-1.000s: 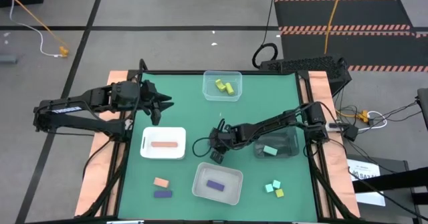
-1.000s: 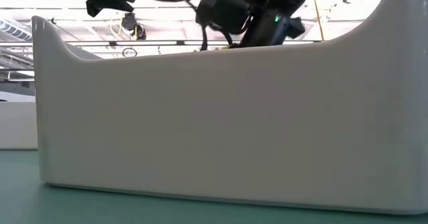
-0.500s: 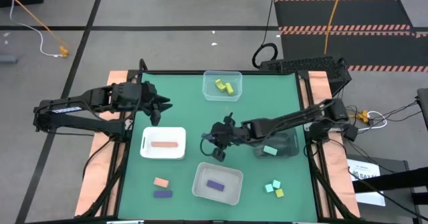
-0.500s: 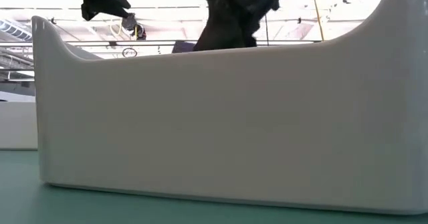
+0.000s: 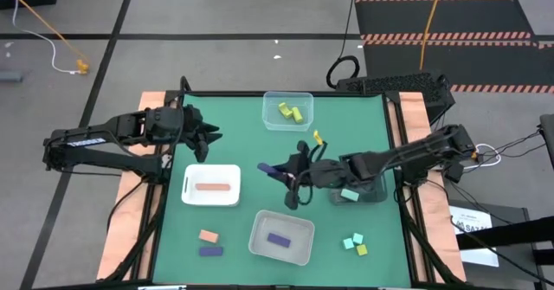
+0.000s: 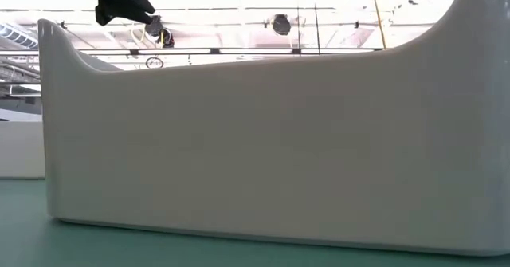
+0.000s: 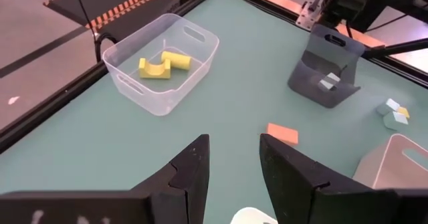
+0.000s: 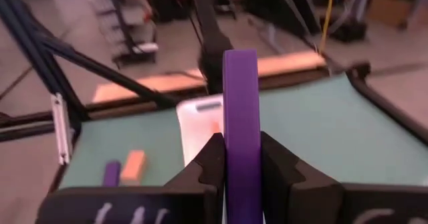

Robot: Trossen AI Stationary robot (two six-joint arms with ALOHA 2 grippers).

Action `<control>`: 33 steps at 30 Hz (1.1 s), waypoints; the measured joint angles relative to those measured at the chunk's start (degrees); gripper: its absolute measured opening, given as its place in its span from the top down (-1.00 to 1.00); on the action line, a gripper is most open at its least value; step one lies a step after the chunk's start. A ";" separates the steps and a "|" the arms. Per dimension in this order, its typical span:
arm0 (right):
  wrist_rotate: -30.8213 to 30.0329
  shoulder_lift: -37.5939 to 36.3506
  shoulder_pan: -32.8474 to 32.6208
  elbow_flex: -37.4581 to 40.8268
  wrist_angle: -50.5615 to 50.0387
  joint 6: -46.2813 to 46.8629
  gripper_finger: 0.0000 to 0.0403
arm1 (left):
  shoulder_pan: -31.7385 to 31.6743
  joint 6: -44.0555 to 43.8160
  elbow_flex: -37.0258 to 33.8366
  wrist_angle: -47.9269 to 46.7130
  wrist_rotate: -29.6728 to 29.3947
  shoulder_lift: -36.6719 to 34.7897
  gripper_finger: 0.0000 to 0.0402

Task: Sort & place blocks by color
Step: Put the top purple block into the gray bin

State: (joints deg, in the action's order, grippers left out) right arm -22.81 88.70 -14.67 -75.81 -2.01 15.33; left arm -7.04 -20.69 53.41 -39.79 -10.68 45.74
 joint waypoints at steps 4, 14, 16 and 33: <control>-1.33 -0.15 -1.17 0.00 5.73 -4.09 0.82 | -0.01 -0.02 0.00 0.04 -0.02 -0.01 0.35; -7.83 -0.44 -3.09 0.00 8.11 -8.03 0.82 | -0.01 -0.70 0.00 0.11 -0.04 -0.01 0.35; -7.76 -0.46 -3.11 0.00 8.07 -8.11 0.82 | -0.01 -0.68 0.00 0.11 -0.03 0.00 0.35; -5.44 -0.41 -6.20 -0.09 -0.52 5.41 0.82 | 0.01 -0.63 0.00 0.15 -0.46 0.01 0.35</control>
State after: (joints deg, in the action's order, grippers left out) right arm -28.25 88.29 -20.86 -75.90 -2.52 20.74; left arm -7.03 -21.32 53.41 -39.64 -11.13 45.75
